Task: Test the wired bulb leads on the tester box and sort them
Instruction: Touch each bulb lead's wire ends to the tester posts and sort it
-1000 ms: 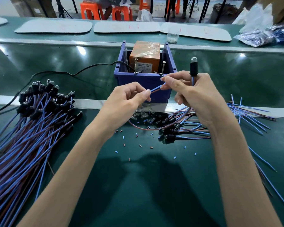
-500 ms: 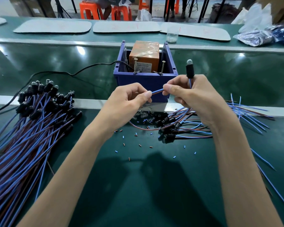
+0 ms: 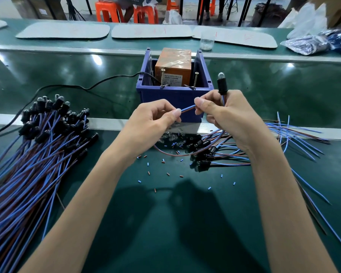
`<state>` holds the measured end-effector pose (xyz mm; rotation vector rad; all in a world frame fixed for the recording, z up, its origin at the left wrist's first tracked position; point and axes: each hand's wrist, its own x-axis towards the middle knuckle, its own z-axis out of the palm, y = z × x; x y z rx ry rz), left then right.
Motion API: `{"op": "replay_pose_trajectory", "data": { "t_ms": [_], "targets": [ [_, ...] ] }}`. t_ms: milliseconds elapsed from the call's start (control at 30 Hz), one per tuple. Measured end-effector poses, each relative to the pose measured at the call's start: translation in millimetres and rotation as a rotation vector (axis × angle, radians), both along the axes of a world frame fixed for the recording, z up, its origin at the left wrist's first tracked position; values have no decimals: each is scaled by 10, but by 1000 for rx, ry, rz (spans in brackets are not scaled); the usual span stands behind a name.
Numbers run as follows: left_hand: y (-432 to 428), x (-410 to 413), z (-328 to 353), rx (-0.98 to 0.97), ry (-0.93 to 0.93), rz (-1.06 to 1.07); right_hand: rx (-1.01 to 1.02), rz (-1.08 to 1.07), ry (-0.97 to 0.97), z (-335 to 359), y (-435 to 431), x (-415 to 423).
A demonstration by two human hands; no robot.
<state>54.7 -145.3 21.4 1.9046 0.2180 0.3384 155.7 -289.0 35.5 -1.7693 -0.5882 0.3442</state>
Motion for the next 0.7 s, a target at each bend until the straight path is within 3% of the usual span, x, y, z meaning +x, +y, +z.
{"op": "replay_pose_trajectory", "data": {
  "t_ms": [300,467,700],
  "targets": [
    [65,-2,12,14,-11,81,-39,-36,-120,-22,-40,46],
    [84,-12,28,-2,-20,73,37,-50,-82,4,-97,61],
    [84,-11,24,-31,-17,87,-20,-32,-90,-66,-41,66]
  ]
}}
